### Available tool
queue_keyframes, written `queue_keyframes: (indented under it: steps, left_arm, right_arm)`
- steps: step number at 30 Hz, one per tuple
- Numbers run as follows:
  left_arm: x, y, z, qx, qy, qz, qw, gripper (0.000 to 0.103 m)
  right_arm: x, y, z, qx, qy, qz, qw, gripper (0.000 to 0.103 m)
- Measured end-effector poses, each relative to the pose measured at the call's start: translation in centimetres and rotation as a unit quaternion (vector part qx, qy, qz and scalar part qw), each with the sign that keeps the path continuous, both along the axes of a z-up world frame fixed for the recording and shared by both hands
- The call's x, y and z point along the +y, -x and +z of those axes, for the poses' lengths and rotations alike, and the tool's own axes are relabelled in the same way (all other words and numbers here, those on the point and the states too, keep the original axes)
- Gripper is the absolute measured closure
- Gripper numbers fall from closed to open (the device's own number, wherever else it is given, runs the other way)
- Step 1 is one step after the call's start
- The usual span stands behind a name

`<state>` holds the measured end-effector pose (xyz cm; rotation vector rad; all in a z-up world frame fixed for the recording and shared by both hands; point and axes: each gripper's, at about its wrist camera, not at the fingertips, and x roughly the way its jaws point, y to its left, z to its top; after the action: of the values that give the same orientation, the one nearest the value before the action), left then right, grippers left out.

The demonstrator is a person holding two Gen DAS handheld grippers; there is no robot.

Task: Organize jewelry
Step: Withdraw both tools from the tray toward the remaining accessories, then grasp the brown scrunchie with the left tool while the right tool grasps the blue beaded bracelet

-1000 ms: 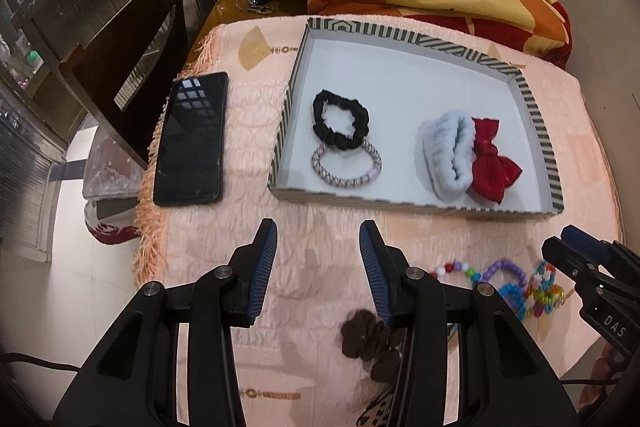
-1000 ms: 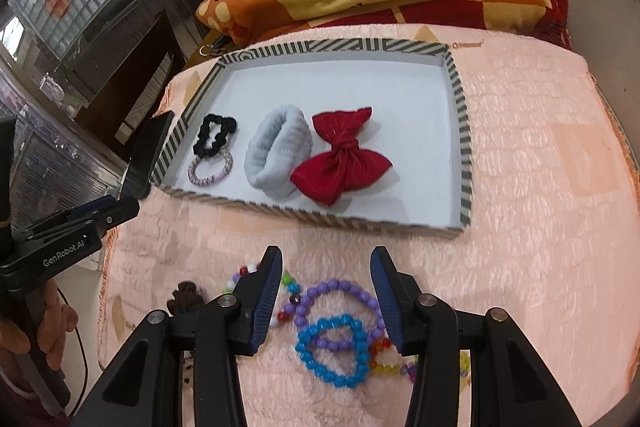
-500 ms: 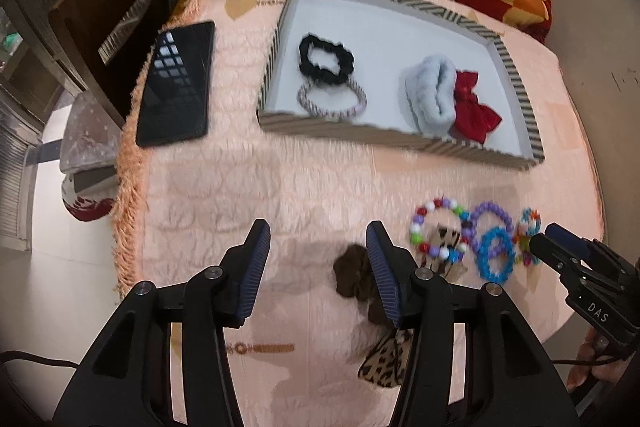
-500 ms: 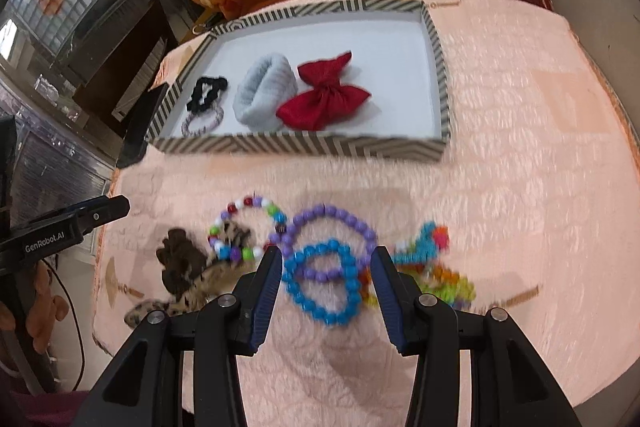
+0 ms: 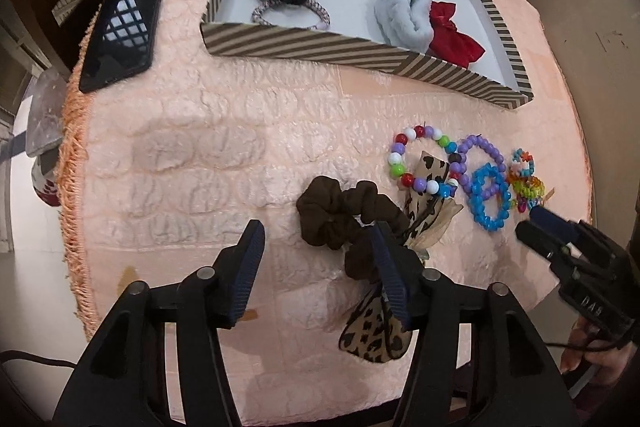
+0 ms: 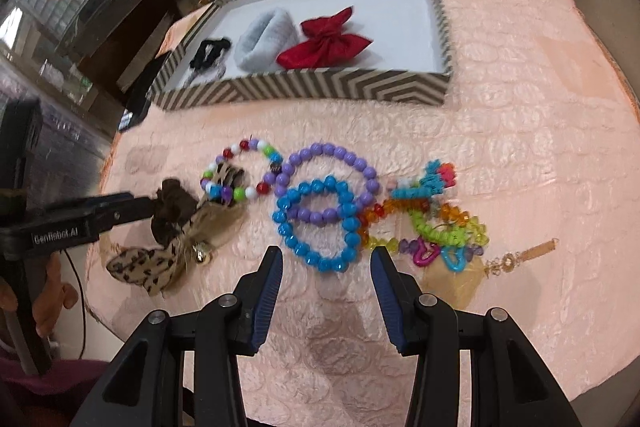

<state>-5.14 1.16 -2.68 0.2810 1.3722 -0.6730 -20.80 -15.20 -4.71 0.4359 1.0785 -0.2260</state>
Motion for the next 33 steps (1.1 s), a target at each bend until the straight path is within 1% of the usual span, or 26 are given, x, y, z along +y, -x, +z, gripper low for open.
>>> queue_keyframes:
  steps: [3, 6, 8, 11, 16, 18, 22, 29, 33]
  left_arm:
    - [-0.8, 0.4, -0.6, 0.006, -0.004, -0.008, 0.9999, 0.047]
    - [-1.3, 0.6, -1.0, -0.002, -0.016, -0.012, 0.9998, 0.047]
    - [-1.6, 0.7, -1.2, -0.006, -0.019, -0.011, 0.9997, 0.047]
    - [-2.1, 0.7, -1.5, -0.012, -0.024, -0.011, 0.9996, 0.047]
    - [-2.6, 0.7, -2.3, -0.011, -0.037, -0.011, 0.9992, 0.047]
    - [-2.1, 0.6, -2.4, -0.009, -0.041, -0.009, 0.9991, 0.047]
    - [-2.3, 0.6, -2.6, -0.01, -0.047, -0.012, 0.9988, 0.047]
    - [-2.6, 0.5, -2.8, -0.01, -0.053, -0.01, 0.9985, 0.047]
    - [-2.7, 0.6, -3.0, -0.013, -0.057, -0.009, 0.9983, 0.047]
  right_arm:
    - [0.3, -0.2, -0.3, -0.006, 0.006, 0.009, 1.0, 0.059]
    - [0.0, -0.6, -0.8, 0.001, 0.019, 0.0, 1.0, 0.067]
    - [-0.4, -0.9, -1.2, 0.002, 0.019, -0.006, 1.0, 0.074]
    - [-0.7, -1.4, -1.7, 0.004, 0.031, -0.005, 0.999, 0.078]
    - [-0.8, -2.3, -2.1, 0.012, 0.055, 0.002, 0.998, 0.079]
    - [-1.0, -2.5, -2.2, 0.014, 0.061, 0.001, 0.998, 0.08]
    - [-1.5, -2.5, -2.3, 0.014, 0.065, -0.001, 0.998, 0.089]
    - [-1.1, -2.7, -2.4, 0.022, 0.078, 0.01, 0.997, 0.089]
    - [-1.4, -2.6, -2.5, 0.02, 0.072, 0.004, 0.997, 0.089]
